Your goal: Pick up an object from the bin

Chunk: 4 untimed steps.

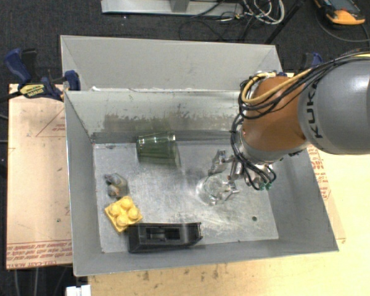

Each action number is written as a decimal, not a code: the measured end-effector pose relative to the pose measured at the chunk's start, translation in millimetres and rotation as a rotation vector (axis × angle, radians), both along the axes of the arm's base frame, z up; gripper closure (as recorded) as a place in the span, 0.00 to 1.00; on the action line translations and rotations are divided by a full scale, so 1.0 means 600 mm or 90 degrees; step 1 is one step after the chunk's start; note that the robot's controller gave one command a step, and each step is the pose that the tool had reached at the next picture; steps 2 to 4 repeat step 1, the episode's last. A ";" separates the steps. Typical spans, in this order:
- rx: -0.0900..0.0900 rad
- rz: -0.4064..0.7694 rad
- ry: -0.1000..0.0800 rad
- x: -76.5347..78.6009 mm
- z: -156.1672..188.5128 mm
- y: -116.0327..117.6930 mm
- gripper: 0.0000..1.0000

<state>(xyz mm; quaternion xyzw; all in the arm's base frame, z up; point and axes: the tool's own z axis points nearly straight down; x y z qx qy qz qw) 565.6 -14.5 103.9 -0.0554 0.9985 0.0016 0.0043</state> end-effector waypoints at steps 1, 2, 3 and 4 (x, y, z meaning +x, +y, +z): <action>-0.002 0.009 0.003 -0.012 0.204 0.034 1.00; -0.002 0.009 0.003 -0.012 0.204 0.034 1.00; -0.002 0.009 0.003 -0.012 0.204 0.034 1.00; -0.002 0.009 0.003 -0.012 0.204 0.034 1.00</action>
Offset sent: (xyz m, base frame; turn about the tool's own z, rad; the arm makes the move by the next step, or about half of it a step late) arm 0.0000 0.0000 0.0000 0.0000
